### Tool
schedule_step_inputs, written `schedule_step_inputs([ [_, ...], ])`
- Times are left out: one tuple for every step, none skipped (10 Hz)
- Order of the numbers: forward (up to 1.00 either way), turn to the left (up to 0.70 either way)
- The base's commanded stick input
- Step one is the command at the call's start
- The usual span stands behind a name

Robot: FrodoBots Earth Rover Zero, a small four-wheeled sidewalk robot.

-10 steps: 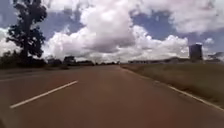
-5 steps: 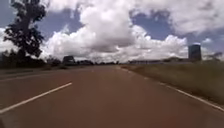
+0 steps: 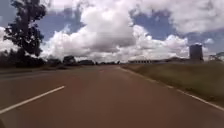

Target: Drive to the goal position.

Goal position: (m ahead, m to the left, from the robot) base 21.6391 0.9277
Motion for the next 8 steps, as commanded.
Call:
schedule_step_inputs([
  [1.0,0.0],
  [1.0,-0.05],
  [1.0,-0.13],
  [1.0,-0.39],
  [1.0,-0.38],
  [1.0,-0.26],
  [1.0,-0.07],
  [1.0,0.0],
])
